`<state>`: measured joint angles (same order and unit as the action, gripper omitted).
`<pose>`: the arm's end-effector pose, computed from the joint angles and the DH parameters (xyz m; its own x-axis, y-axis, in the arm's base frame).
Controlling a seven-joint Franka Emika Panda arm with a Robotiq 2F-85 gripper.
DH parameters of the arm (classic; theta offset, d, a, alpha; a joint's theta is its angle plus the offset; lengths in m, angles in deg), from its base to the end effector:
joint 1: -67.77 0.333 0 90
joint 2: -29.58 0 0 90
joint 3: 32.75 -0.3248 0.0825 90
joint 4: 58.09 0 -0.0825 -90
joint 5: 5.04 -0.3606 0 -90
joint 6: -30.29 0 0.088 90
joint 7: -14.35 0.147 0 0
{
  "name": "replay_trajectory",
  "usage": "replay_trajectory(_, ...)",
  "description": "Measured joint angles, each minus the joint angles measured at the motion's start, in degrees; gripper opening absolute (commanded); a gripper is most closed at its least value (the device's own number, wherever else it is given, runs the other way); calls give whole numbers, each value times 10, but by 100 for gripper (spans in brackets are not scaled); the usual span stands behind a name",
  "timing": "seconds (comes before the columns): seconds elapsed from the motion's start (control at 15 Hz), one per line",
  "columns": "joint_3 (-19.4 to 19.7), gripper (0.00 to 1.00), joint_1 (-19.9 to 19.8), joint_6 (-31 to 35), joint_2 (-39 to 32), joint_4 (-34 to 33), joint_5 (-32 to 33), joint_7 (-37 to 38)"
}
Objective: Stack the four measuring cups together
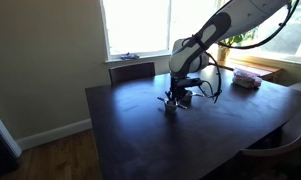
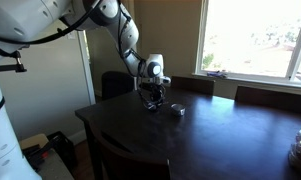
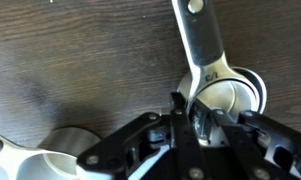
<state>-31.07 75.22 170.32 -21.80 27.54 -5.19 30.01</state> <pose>0.7033 0.0741 0.1218 0.9852 -0.1618 0.0567 -0.1624 -0.9867 0.0061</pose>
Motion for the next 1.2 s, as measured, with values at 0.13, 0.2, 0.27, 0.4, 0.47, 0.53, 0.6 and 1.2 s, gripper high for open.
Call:
replay_trajectory(0.13, -2, 7, -1, 0, 5, 0, -3, -5)
replay_trajectory(0.2, -3, 7, -2, 0, 9, 1, -6, -10)
replay_trajectory(0.27, -4, 7, -4, 0, 16, 3, -9, -14)
replay_trajectory(0.4, -5, 7, -10, 0, 30, 7, -13, -18)
replay_trajectory(0.47, -5, 7, -13, 0, 37, 9, -15, -19)
replay_trajectory(0.53, -5, 7, -18, 0, 47, 12, -16, -19)
replay_trajectory(0.6, -5, 7, -23, 0, 55, 15, -18, -19)
replay_trajectory(1.2, 6, 7, -68, 1, 88, 21, -30, -16)
